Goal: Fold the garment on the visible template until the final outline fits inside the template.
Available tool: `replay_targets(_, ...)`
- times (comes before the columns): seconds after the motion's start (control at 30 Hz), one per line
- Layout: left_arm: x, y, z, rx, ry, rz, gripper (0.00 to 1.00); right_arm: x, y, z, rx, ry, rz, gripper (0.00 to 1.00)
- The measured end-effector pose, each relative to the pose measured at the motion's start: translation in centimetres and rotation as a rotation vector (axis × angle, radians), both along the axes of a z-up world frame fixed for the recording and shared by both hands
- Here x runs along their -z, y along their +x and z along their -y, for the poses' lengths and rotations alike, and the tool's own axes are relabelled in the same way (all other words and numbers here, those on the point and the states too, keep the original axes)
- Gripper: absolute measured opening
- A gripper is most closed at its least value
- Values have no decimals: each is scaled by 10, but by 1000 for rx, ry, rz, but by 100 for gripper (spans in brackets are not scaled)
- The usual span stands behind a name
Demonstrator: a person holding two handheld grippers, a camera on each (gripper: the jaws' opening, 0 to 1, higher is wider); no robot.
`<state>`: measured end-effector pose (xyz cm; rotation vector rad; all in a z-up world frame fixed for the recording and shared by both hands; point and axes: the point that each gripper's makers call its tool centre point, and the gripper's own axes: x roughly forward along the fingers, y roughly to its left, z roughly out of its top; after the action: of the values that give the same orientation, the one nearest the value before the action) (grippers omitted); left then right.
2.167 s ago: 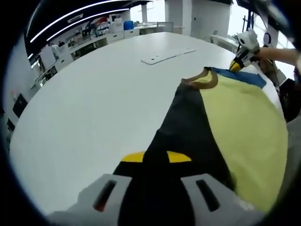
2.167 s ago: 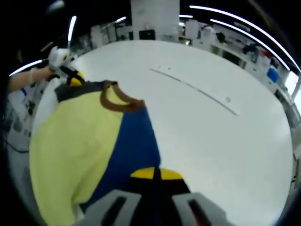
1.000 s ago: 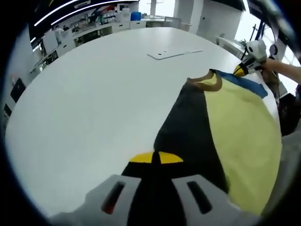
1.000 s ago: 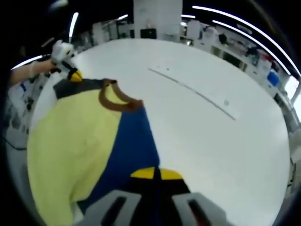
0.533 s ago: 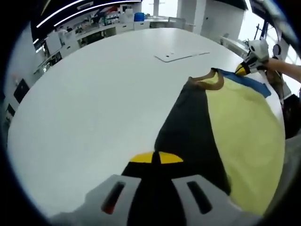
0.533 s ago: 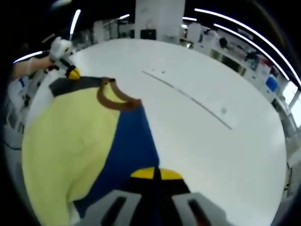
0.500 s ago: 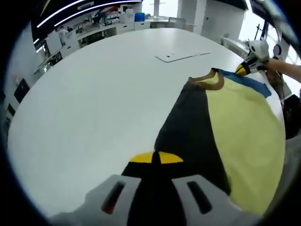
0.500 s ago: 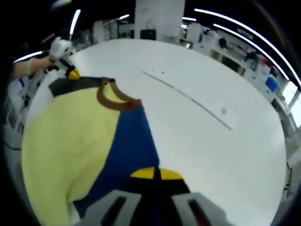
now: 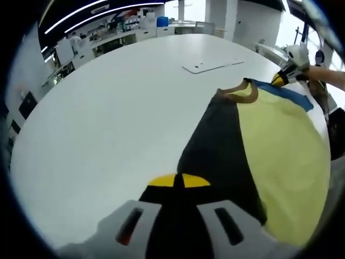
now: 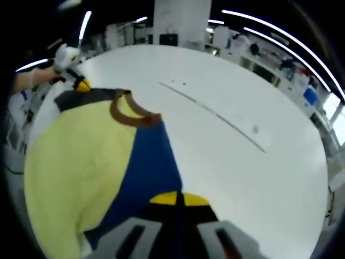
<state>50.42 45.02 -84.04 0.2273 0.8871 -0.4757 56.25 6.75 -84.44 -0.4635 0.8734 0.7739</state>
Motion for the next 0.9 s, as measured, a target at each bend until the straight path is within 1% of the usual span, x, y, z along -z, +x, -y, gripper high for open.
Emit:
replay_targets(0.07, -1, 1, -1, -1, 5, 6, 2, 0, 0, 0, 11, 4, -2, 0)
replay_targets(0.13, -1, 2, -2, 2, 10, 14, 7, -2, -4, -1, 23, 8, -4, 0)
replay_targets(0.17, -1, 4, -2, -1, 3, 16, 13, -3, -4, 0, 33, 8, -3, 0)
replay_targets(0.2, -2, 3, 0, -5, -8, 15, 19, -1, 3, 1, 31, 7, -1, 2)
replay_targets(0.23, -3, 3, 1, -3, -15, 19, 25, -1, 3, 2, 30, 5, 1, 4)
replay_targets(0.27, -4, 4, 2, 4, -19, 31, 31, 0, 2, 3, 23, 1, 0, 4)
replay_targets(0.3, -6, 5, 3, 24, -22, 48, 34, 0, 2, 3, 21, 0, -3, 6)
replay_targets(0.33, -7, 4, 2, 24, -18, 51, 38, 0, 4, 4, 21, -1, -4, 12)
replay_targets(0.4, -11, 4, 5, 29, -40, 64, 46, -1, 8, 5, 11, 5, 6, 24)
replay_targets(0.43, -13, 3, 7, 35, -54, 69, 49, -4, 2, 4, 5, 14, 10, 30)
replay_targets(0.5, -15, 2, 8, 34, -80, 70, 57, -7, -5, 4, 2, 23, 9, 36)
replay_targets(0.57, -19, 1, 9, 39, -115, 86, 67, -9, -7, 3, 4, 51, 9, 44)
replay_targets(0.6, -22, 0, 11, 37, -150, 88, 71, -10, -7, 4, 6, 56, 11, 47)
replay_targets(0.63, -23, -2, 13, 28, -180, 76, 75, -11, -9, 5, 7, 62, 12, 53)
replay_targets(0.67, -26, -4, 16, 29, -208, 73, 82, -12, -11, 4, 8, 76, 10, 57)
replay_targets(0.7, -32, -6, 22, 41, -240, 89, 88, -14, -13, 3, 14, 95, 13, 62)
replay_targets(0.77, -33, -11, 21, 42, -245, 92, 98, -17, -19, 2, 16, 119, 24, 76)
replay_targets(0.83, -38, -18, 26, 56, -280, 97, 99, -18, -23, 5, 21, 119, 41, 90)
replay_targets(0.9, -43, -24, 30, 57, -318, 115, 99, -18, -26, 9, 24, 125, 40, 91)
